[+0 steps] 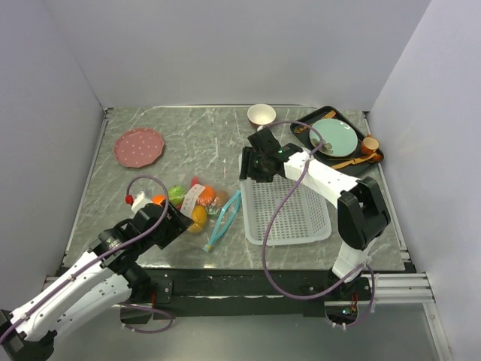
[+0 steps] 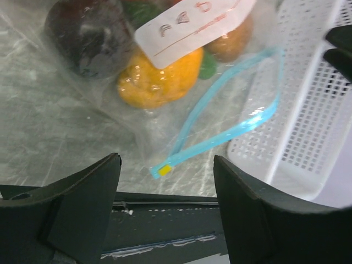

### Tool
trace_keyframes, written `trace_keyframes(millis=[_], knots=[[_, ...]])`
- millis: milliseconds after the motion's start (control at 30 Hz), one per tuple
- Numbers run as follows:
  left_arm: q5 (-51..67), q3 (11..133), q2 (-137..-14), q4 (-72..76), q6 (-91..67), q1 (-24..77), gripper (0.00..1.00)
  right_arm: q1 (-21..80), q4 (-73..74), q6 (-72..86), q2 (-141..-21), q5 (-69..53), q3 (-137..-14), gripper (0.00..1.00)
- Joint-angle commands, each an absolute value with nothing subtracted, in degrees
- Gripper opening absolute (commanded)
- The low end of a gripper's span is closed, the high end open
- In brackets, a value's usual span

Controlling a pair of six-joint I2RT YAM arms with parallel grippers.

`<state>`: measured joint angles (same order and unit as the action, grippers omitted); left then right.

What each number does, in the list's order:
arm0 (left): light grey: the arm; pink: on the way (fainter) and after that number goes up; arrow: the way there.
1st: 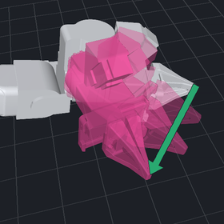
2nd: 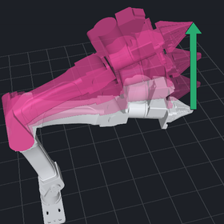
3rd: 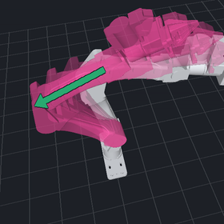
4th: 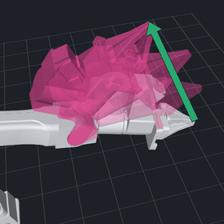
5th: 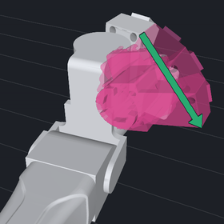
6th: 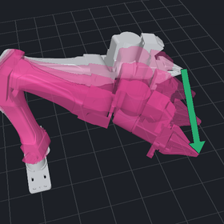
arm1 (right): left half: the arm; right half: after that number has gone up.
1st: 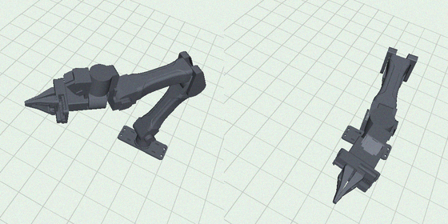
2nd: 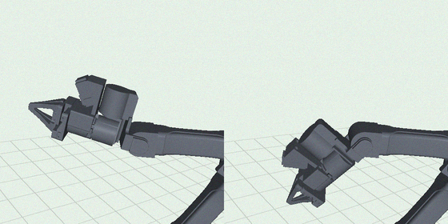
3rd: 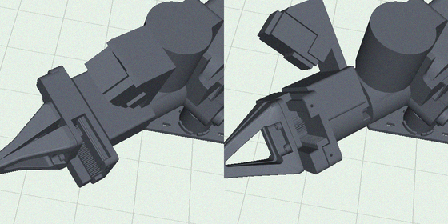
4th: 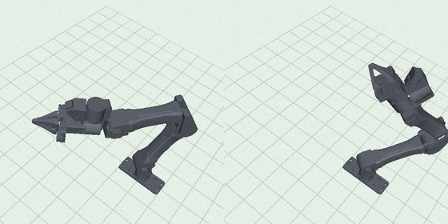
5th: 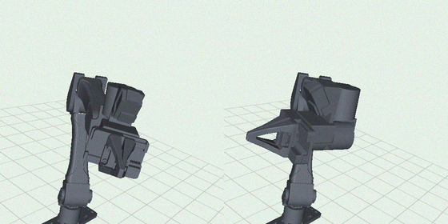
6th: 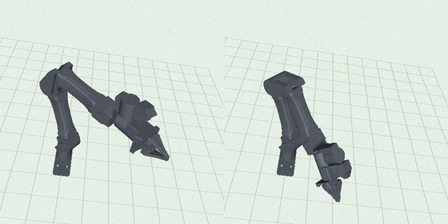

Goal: Place the food in the zip-top bag and seal the zipper
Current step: Adjust the bin at the center of the board.

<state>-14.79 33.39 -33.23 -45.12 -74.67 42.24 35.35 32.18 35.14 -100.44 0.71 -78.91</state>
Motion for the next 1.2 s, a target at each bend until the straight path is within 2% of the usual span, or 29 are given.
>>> trace_keyframes(millis=[0, 333, 700, 833, 1167], knots=[[-13.54, 31.91, -33.84, -43.86, -75.5, 42.45, 0.74, 34.02, 34.28, 34.54, -99.41, 4.66, -78.14, 0.65], [-11.25, 27.34, -33.92, -40.17, -77.87, 42.45, 0.75, 33.57, 32.35, 34.54, -95.02, 3.26, -74.27, 0.67], [-3.88, 18.38, -31.38, -29.81, -82.7, 43.15, 0.73, 33.57, 33.84, 34.63, -91.58, 1.23, -77.87, 0.72], [-4.48, 16.53, -30.59, -27.43, -83.85, 43.33, 0.73, 33.57, 33.57, 34.8, -91.23, 0.44, -77.96, 0.72], [-4.57, 14.59, -36.12, -20.4, -85.16, 43.51, 0.67, 33.49, 34.01, 34.63, -90.79, 0.35, -77.7, 0.72]])
